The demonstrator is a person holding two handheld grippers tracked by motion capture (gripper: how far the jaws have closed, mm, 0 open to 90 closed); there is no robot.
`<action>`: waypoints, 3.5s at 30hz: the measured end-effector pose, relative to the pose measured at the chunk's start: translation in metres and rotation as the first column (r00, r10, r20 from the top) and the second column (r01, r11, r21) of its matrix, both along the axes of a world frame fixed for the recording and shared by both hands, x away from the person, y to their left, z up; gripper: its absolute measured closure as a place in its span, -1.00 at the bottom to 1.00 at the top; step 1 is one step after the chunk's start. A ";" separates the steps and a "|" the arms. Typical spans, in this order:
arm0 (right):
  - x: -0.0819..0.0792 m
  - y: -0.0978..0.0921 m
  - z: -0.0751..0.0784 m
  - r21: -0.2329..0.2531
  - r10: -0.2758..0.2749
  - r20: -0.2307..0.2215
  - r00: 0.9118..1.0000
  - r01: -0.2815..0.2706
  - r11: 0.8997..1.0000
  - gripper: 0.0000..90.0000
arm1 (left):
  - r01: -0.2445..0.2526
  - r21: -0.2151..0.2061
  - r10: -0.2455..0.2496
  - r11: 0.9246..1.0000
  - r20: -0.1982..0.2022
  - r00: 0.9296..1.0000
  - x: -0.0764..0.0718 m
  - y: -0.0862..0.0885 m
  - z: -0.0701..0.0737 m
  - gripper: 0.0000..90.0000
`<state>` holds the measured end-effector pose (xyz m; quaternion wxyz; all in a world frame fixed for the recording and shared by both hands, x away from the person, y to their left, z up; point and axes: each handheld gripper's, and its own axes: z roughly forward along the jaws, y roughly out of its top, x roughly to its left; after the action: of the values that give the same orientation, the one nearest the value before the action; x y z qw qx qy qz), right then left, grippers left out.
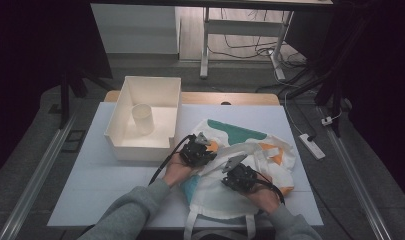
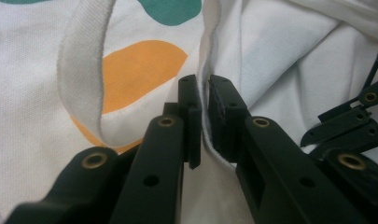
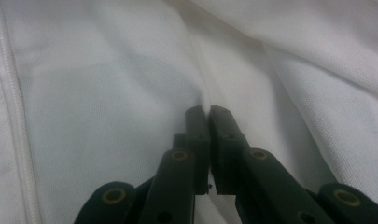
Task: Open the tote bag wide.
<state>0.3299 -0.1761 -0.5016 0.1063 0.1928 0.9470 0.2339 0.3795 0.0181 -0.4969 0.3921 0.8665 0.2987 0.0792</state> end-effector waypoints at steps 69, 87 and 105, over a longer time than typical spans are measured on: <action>-0.066 -0.009 0.022 0.289 0.176 -0.123 0.977 -0.135 0.948 0.75 | -0.025 -0.060 0.030 0.998 0.081 0.996 -0.008 0.004 0.014 0.85; -0.026 -0.025 0.059 0.251 -0.032 0.082 0.996 0.010 0.968 -0.02 | -0.017 -0.070 0.022 0.997 0.076 0.997 -0.008 0.006 0.014 0.82; -0.010 -0.026 0.021 0.160 -0.061 0.014 0.998 0.058 0.985 0.67 | 0.079 -0.123 -0.068 0.989 0.089 0.994 -0.025 0.015 0.033 0.38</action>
<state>0.3200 -0.2022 -0.4808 0.1065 0.2267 0.9180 0.3074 0.3547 0.0329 -0.4641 0.4611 0.8462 0.2541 0.0820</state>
